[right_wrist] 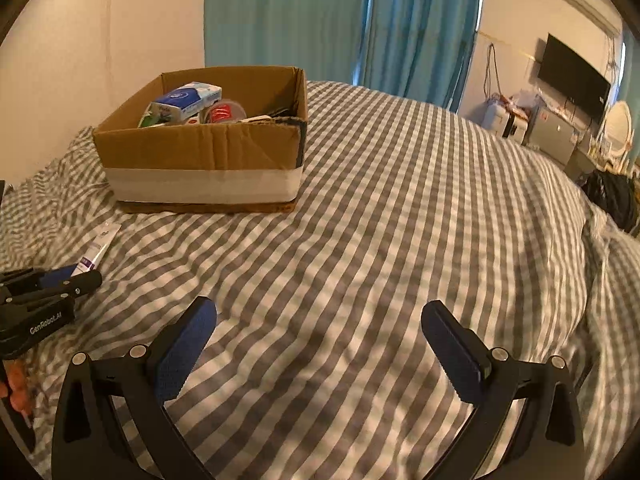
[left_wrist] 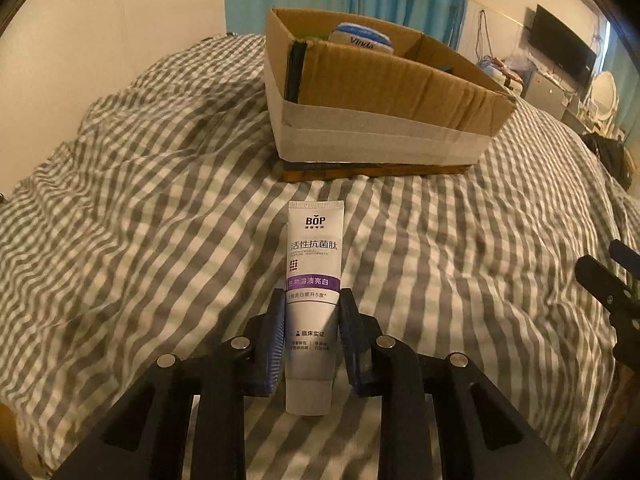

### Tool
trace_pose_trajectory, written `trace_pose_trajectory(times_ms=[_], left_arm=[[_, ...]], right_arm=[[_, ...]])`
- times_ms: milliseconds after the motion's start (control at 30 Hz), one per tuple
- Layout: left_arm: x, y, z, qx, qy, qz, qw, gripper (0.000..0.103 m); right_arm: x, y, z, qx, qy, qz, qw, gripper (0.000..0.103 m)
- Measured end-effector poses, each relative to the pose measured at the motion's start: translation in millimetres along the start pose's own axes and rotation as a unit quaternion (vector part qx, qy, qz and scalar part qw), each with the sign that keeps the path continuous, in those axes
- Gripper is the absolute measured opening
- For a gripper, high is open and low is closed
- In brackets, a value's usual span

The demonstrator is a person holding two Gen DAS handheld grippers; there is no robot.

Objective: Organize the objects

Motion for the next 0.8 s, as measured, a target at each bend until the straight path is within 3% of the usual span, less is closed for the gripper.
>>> trace_pose_trajectory(times_ms=[167,400,800], left_arm=[[7.5,-12.8,-1.2,-0.014,0.021,-0.02,0.9995,0.026],[-0.5,-52.7,7.3,-0.005,0.032,0.01,0.9994,0.026],[-79.6,-104.0,23.6,0.005,0.048,0.091,0.9947,0.026]], right_arm=[[5.1,-12.7,-11.6,-0.026,0.023,-0.003,0.999,0.103],[-9.9,-42.6,-20.7,-0.034,0.016,0.01,0.999,0.103],[-75.6,-95.2,-22.2,-0.048,-0.015,0.063,0.997,0.103]])
Point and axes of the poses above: each gripper's, at about its wrist camera, not at the fingertips, and y roughly the way its jaws point, z to its right, x to its underside, the point moved 8 cm from there along y, roughly the way its jaws point, and after that the axes turned 7 degrees about z, right-handed, at the moved point
